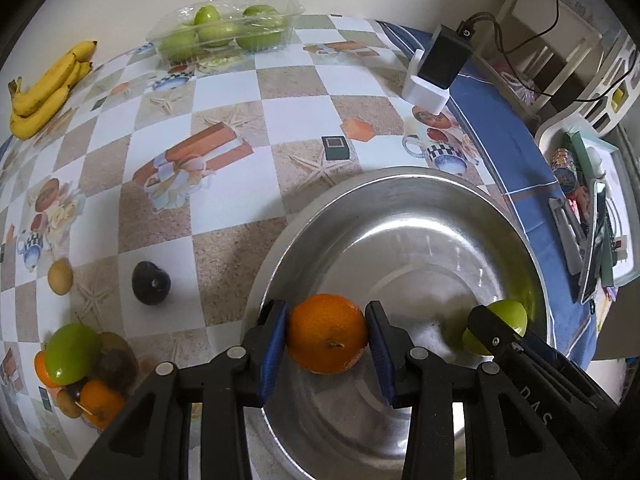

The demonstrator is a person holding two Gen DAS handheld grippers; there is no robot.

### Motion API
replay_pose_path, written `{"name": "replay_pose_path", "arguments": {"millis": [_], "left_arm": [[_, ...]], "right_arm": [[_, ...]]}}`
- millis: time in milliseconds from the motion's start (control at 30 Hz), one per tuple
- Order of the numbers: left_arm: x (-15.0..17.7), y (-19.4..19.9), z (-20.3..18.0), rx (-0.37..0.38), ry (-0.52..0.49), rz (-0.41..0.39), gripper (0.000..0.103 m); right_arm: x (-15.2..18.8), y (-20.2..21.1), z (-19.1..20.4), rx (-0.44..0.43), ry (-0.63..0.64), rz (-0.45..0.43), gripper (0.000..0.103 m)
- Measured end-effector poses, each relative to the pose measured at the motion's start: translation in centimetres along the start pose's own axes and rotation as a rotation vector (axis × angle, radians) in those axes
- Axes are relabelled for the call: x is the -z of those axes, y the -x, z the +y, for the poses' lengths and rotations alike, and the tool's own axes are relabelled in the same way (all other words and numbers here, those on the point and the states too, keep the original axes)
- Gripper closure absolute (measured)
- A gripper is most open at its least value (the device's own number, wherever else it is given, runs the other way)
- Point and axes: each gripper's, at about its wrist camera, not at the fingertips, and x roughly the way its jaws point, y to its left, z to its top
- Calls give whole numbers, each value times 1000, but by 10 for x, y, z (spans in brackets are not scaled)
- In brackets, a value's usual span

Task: Organize fruits
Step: 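Carry the orange and green pear into the steel bowl with both tools, then open both tools to release the orange and pear in the bowl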

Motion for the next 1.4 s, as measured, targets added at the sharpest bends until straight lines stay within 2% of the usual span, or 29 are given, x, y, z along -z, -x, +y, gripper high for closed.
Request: {"name": "replay_pose_path", "arguments": {"millis": [333, 533, 833, 900, 1100, 1200, 1267, 1400], "left_arm": [[3, -6, -1, 11, 2, 21, 60], [3, -3, 0, 22, 14, 20, 56], [0, 22, 5, 56, 48, -22, 50], [-1, 30, 6, 50, 52, -37, 49], [3, 47, 27, -44, 121, -62, 45], [6, 49, 43, -106, 164, -72, 36], [10, 49, 54, -136, 197, -70, 24], [17, 47, 75, -196, 274, -75, 7]], "right_arm": [[-1, -1, 1, 2, 4, 8, 53], [0, 0, 3, 2, 11, 5, 53], [-5, 26, 7, -7, 37, -75, 53], [-6, 35, 9, -14, 47, -97, 53], [-5, 46, 15, -16, 79, -119, 53], [-3, 38, 16, -13, 88, -93, 51], [-1, 33, 17, -10, 95, -80, 32], [2, 25, 23, -5, 122, -73, 22]]}}
